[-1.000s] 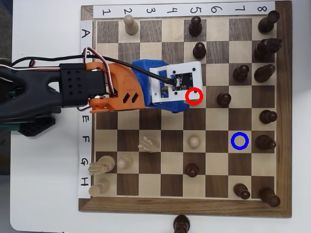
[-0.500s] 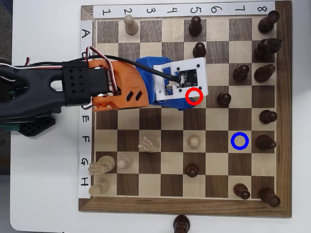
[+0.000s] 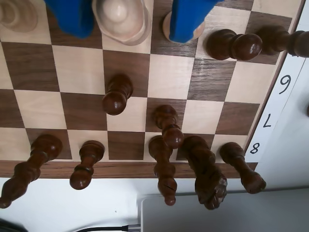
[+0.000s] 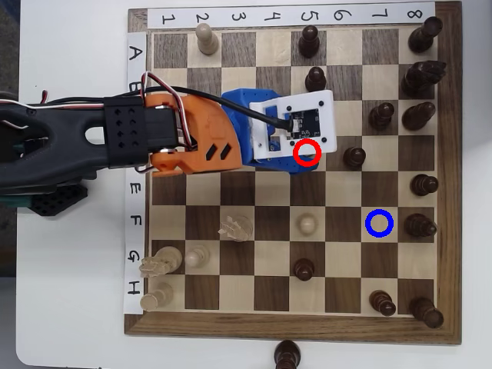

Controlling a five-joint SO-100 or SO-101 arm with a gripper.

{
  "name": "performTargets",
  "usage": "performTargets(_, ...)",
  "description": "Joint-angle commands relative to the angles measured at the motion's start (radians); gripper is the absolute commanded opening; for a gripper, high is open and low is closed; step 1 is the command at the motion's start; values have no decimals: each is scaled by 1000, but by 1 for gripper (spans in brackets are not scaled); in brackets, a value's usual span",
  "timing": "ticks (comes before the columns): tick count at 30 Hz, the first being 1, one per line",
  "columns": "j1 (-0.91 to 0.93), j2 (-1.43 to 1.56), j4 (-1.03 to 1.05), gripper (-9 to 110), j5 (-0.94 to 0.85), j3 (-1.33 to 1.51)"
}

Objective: Move the piece to destination

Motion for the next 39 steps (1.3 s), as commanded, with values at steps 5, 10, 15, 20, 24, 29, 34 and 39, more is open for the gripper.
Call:
performTargets(5, 43, 6, -41, 18, 127, -227)
performTargets(10, 49, 5, -41, 15, 143, -227)
performTargets(15, 64, 5, -23, 4, 153, -229)
performTargets(20, 77, 6, 3, 0, 155, -233)
performTargets(24, 83, 14, -3, 0, 164, -233)
performTargets(29, 92, 32, 2, 0, 184, -267)
performTargets(34, 101, 58, 20, 0, 192, -319)
performTargets(39, 110, 66, 77, 0, 181, -388)
